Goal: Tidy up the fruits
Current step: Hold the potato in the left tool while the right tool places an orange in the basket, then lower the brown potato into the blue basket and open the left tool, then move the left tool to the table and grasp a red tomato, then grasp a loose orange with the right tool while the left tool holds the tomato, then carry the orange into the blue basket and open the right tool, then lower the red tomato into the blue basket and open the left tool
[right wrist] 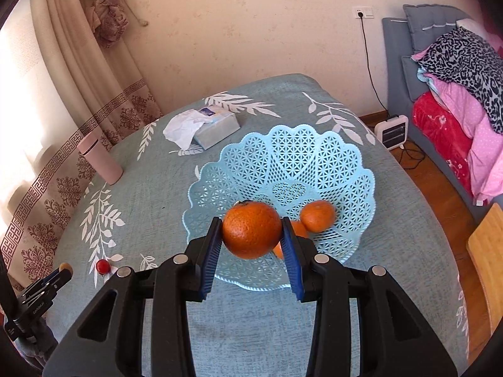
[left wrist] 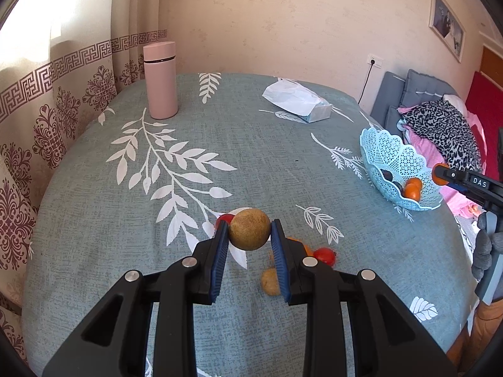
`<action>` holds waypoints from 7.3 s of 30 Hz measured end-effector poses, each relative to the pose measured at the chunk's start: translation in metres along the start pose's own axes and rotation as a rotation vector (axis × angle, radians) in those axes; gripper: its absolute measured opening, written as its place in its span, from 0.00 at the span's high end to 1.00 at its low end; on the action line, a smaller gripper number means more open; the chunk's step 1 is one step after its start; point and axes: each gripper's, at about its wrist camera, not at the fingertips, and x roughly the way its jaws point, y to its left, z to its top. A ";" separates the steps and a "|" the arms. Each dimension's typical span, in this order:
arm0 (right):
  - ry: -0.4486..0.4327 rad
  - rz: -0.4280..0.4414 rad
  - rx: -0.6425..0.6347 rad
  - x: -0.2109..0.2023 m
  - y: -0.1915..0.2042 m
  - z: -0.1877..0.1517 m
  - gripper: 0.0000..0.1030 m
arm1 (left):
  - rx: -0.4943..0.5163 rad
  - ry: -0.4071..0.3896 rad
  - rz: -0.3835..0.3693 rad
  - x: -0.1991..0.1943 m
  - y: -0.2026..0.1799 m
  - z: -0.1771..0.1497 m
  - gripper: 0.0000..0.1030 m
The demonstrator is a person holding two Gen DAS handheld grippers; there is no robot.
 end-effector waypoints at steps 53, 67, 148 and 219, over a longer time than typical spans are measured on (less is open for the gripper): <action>-0.118 0.003 0.151 -0.037 -0.037 0.011 0.34 | 0.213 0.016 -0.327 0.078 -0.186 0.066 0.48; -0.095 -0.008 0.114 -0.026 -0.024 0.006 0.34 | 0.218 -0.068 -0.177 0.044 -0.123 0.069 0.34; 0.357 0.297 -0.434 0.113 0.224 -0.102 0.61 | -0.162 -0.018 0.130 0.060 0.059 0.004 0.73; -0.067 -0.005 0.035 0.002 0.010 -0.001 0.52 | -0.025 -0.033 0.058 0.053 -0.004 0.017 0.73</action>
